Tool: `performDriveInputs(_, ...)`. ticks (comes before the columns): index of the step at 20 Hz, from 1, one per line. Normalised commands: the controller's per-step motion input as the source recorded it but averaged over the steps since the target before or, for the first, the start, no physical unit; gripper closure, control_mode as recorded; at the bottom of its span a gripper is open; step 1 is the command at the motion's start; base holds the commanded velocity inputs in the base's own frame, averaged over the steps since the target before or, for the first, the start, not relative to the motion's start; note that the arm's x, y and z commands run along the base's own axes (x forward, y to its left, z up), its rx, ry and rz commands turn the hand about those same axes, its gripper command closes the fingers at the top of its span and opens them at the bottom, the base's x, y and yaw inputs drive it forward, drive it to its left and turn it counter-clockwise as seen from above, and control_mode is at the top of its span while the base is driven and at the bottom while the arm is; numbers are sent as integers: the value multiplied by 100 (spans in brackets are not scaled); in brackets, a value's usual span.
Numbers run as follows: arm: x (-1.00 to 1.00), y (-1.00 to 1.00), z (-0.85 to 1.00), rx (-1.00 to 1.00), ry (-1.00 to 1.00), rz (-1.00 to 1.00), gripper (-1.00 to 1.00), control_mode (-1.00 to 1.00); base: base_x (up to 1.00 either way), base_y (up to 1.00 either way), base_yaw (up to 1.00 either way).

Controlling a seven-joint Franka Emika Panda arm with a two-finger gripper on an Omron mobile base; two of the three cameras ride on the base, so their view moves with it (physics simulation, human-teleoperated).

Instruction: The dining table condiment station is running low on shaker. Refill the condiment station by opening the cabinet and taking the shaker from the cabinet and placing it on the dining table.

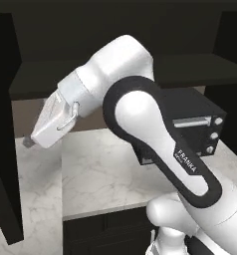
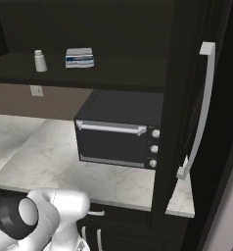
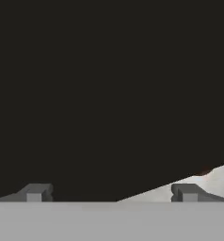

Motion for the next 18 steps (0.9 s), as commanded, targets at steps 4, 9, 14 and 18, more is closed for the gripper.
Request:
performDriveInputs(4,-95,-100,-2,0,-21,-19,-100,-100,0,0,0)
performDriveInputs(9,-55,-100,0,0,-12,-33,-100,-100,0,0,0)
performDriveInputs(14,-7,-100,0,0,-1,-34,-100,-100,0,0,0)
performDriveInputs(18,10,-100,6,0,0,-46,-100,-100,0,0,0)
